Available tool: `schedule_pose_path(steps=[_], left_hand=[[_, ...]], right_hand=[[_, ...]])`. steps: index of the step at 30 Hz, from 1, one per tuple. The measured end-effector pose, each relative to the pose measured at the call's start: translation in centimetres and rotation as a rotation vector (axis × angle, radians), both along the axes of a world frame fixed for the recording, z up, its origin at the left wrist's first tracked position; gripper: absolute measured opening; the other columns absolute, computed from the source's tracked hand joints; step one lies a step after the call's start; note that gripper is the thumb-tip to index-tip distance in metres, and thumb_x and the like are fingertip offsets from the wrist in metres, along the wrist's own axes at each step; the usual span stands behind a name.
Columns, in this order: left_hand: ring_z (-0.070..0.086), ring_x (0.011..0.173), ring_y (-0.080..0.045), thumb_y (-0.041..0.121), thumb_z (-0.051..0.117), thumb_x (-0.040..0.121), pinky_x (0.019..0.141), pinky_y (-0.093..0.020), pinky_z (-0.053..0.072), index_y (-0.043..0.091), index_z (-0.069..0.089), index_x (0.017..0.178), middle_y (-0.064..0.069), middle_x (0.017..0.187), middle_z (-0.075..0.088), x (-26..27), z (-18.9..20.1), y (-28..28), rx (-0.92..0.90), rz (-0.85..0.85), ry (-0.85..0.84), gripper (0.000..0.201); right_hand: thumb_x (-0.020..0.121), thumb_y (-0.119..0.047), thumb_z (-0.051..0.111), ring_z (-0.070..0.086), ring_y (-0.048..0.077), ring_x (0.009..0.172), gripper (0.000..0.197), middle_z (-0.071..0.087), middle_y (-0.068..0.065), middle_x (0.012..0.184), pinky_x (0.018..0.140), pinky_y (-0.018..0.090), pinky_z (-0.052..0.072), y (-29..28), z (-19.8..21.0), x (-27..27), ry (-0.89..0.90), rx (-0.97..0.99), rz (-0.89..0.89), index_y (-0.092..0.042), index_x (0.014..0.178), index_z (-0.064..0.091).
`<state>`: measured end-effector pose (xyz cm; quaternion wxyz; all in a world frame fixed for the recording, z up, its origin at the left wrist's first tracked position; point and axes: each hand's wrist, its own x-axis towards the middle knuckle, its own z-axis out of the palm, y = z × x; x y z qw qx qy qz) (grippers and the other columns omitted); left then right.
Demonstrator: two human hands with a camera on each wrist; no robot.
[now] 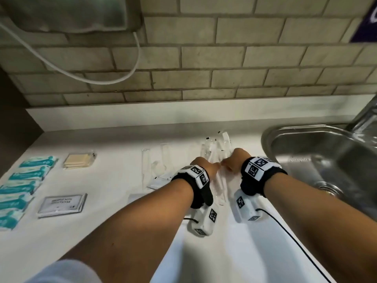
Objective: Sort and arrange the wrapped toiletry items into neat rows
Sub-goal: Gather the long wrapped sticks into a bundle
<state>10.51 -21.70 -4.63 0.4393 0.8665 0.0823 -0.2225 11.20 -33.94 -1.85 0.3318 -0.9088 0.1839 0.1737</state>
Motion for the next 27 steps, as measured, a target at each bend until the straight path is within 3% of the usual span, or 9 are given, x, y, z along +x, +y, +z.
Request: schedule_pose_path(steps=[2, 4, 8, 12, 15, 17, 20, 24, 27], left_hand=[[0.062, 0.065, -0.026, 0.052, 0.055, 0.085, 0.073, -0.031, 0.052, 0.005, 0.063, 0.081, -0.009, 0.079, 0.069, 0.1, -0.3, -0.2, 0.003, 0.046, 0.003, 0.048], [0.067, 0.084, -0.032, 0.055, 0.048, 0.076, 0.085, -0.036, 0.052, 0.003, 0.059, 0.103, -0.014, 0.100, 0.071, 0.2, -0.5, -0.1, -0.023, 0.130, 0.011, 0.060], [0.056, 0.115, -0.040, 0.029, 0.043, 0.091, 0.096, -0.041, 0.045, -0.003, 0.047, 0.127, -0.021, 0.128, 0.058, 0.0, -0.7, 0.2, -0.015, 0.202, -0.031, 0.048], [0.057, 0.115, -0.039, 0.017, 0.044, 0.092, 0.095, -0.041, 0.046, -0.003, 0.048, 0.125, -0.021, 0.128, 0.058, -0.3, -1.5, 0.7, -0.011, 0.227, -0.079, 0.039], [0.057, 0.117, -0.040, 0.015, 0.048, 0.088, 0.093, -0.042, 0.047, -0.005, 0.050, 0.126, -0.023, 0.128, 0.058, -0.8, -1.4, 1.0, 0.020, 0.215, -0.087, 0.043], [0.061, 0.108, -0.041, 0.013, 0.051, 0.084, 0.079, -0.038, 0.051, -0.008, 0.057, 0.115, -0.027, 0.117, 0.061, -1.0, -1.1, 1.2, 0.043, 0.177, -0.105, 0.038], [0.054, 0.062, -0.029, 0.015, 0.057, 0.082, 0.056, -0.026, 0.036, 0.006, 0.050, 0.066, -0.011, 0.064, 0.054, -1.2, -0.6, 1.6, 0.080, 0.126, -0.089, 0.020], [0.063, 0.068, -0.025, 0.027, 0.060, 0.082, 0.067, -0.029, 0.054, 0.003, 0.064, 0.075, -0.008, 0.074, 0.068, -1.5, 0.0, 2.3, 0.101, 0.050, -0.106, 0.025], [0.066, 0.067, -0.027, 0.030, 0.061, 0.079, 0.070, -0.030, 0.053, 0.001, 0.071, 0.081, -0.012, 0.080, 0.074, -1.6, 0.1, 3.0, 0.076, 0.017, -0.077, 0.031]], right_hand=[[0.089, -0.031, 0.061, 0.056, 0.027, 0.080, 0.035, 0.065, 0.017, 0.102, 0.066, 0.028, 0.041, 0.1, -0.5, 0.0, -0.017, -0.070, -0.003, -0.001, 0.107, 0.062], [0.093, -0.035, 0.051, 0.058, 0.032, 0.089, 0.045, 0.064, 0.021, 0.114, 0.072, 0.030, 0.039, 0.2, -0.6, -0.3, -0.041, -0.032, -0.042, 0.003, 0.116, 0.058], [0.098, -0.033, 0.030, 0.051, 0.033, 0.089, 0.050, 0.056, 0.023, 0.117, 0.075, 0.031, 0.036, 0.0, -0.6, -1.7, 0.004, 0.043, -0.115, 0.004, 0.128, 0.048], [0.098, -0.019, 0.036, 0.055, 0.027, 0.073, 0.029, 0.060, 0.015, 0.094, 0.062, 0.029, 0.042, 0.2, -0.3, -3.4, 0.016, -0.031, -0.098, 0.002, 0.099, 0.056], [0.097, -0.012, 0.046, 0.064, 0.029, 0.103, 0.025, 0.064, 0.015, 0.115, 0.082, 0.029, 0.051, 0.1, -0.5, -4.1, 0.028, -0.113, -0.014, 0.000, 0.114, 0.060], [0.093, -0.010, 0.051, 0.060, 0.034, 0.112, 0.035, 0.060, 0.018, 0.124, 0.090, 0.036, 0.052, -0.1, -0.9, -4.0, -0.043, -0.062, -0.078, 0.000, 0.126, 0.051], [0.091, -0.006, 0.050, 0.062, 0.037, 0.105, 0.036, 0.059, 0.020, 0.120, 0.088, 0.042, 0.054, -0.3, -1.4, -3.8, -0.119, -0.067, -0.125, -0.002, 0.127, 0.045], [0.090, 0.000, 0.051, 0.063, 0.037, 0.104, 0.029, 0.064, 0.022, 0.115, 0.090, 0.045, 0.054, -0.1, -1.4, -4.1, -0.100, -0.119, -0.022, 0.002, 0.118, 0.057], [0.088, 0.000, 0.054, 0.066, 0.036, 0.102, 0.030, 0.066, 0.021, 0.114, 0.087, 0.043, 0.057, 0.1, -1.1, -4.2, -0.058, -0.156, 0.028, 0.004, 0.118, 0.059]])
